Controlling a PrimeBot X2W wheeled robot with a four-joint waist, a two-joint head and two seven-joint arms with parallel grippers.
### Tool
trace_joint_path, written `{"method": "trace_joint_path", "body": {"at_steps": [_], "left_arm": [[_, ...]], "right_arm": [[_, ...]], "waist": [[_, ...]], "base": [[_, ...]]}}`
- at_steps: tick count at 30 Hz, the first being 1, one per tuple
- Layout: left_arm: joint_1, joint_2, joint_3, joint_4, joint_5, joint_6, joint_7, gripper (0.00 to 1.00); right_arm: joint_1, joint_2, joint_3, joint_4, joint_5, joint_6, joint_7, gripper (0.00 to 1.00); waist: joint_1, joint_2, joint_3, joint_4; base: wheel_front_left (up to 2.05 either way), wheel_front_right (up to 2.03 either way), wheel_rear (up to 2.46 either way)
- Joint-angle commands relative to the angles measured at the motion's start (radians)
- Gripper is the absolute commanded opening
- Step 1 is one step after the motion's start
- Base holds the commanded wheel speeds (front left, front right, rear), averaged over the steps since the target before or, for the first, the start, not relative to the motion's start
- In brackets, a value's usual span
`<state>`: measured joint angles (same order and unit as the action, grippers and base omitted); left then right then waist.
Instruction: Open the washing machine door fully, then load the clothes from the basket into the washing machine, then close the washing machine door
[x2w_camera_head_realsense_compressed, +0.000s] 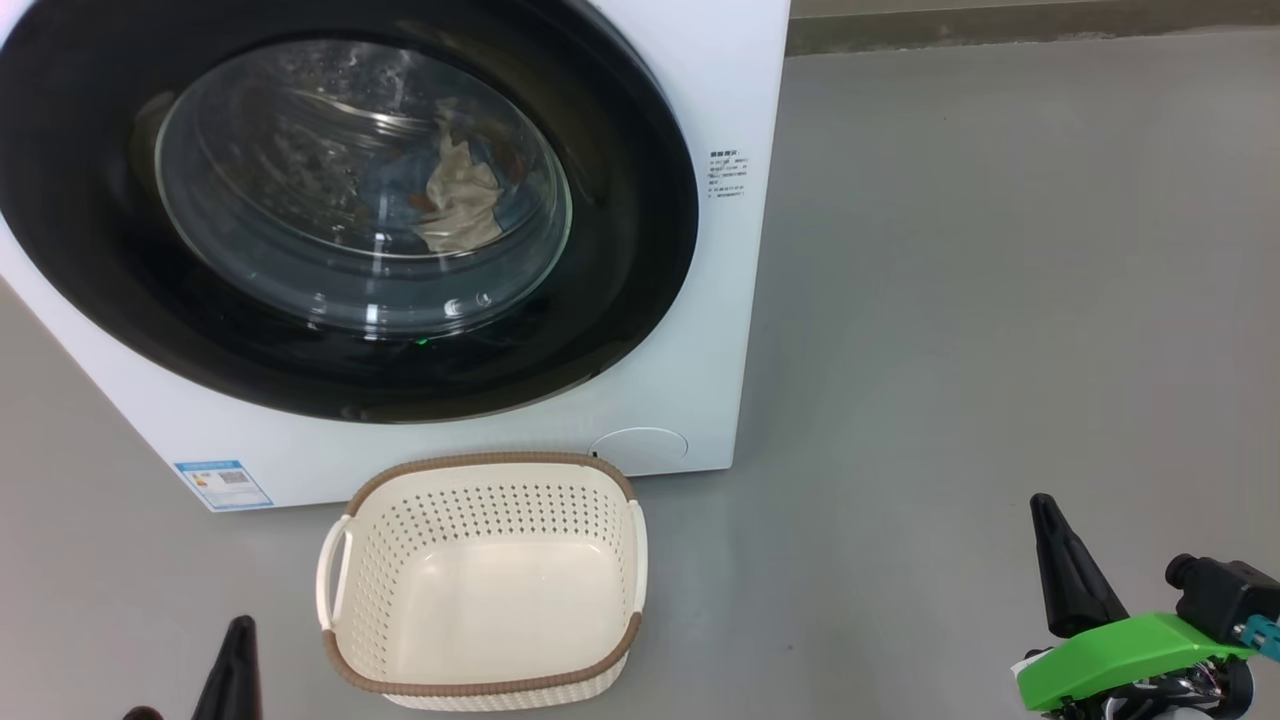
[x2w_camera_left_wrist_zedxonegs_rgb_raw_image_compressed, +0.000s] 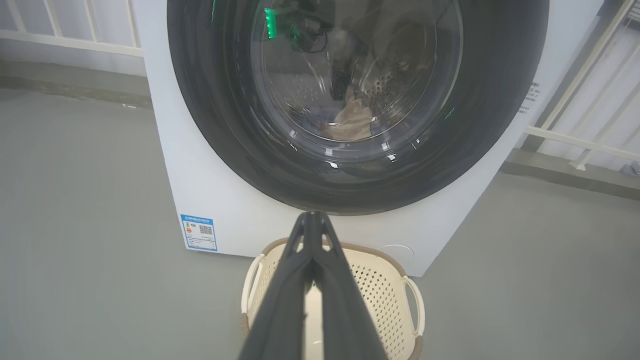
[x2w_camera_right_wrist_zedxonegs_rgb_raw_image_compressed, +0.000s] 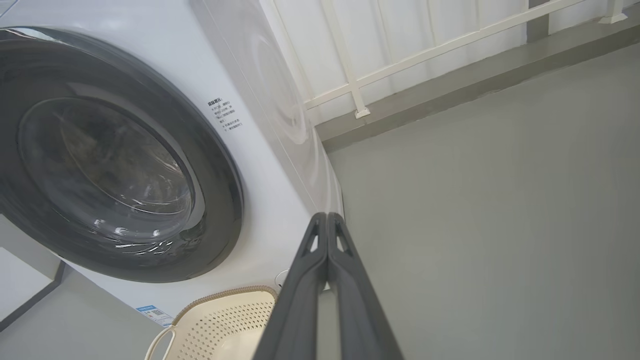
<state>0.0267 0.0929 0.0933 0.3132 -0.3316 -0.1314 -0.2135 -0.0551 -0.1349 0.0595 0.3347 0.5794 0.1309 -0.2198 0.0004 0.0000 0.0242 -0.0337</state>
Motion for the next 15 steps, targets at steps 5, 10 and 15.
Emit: {"method": "trace_joint_path", "body": {"at_steps": [5, 10, 15], "left_arm": [[-0.032, 0.009, 0.006, -0.027, -0.076, 0.0, 0.017, 0.0], [-0.036, 0.007, 0.007, -0.029, -0.133, 0.0, 0.032, 0.0], [-0.041, 0.005, 0.007, -0.031, -0.19, 0.0, 0.046, 0.0]], "right_arm": [[-0.03, -0.008, -0.016, -0.03, 0.074, 0.0, 0.019, 0.0], [-0.031, -0.004, -0.023, -0.033, 0.119, 0.0, 0.034, 0.0], [-0.032, 0.0, -0.03, -0.036, 0.165, 0.0, 0.048, 0.0]], "waist": [[-0.0003, 0.0, -0.001, 0.002], [-0.0003, 0.0, -0.002, 0.003], [-0.0003, 0.0, -0.003, 0.005]], "base": [[0.0, 0.0, 0.0], [0.0, 0.0, 0.0], [0.0, 0.0, 0.0]]}}
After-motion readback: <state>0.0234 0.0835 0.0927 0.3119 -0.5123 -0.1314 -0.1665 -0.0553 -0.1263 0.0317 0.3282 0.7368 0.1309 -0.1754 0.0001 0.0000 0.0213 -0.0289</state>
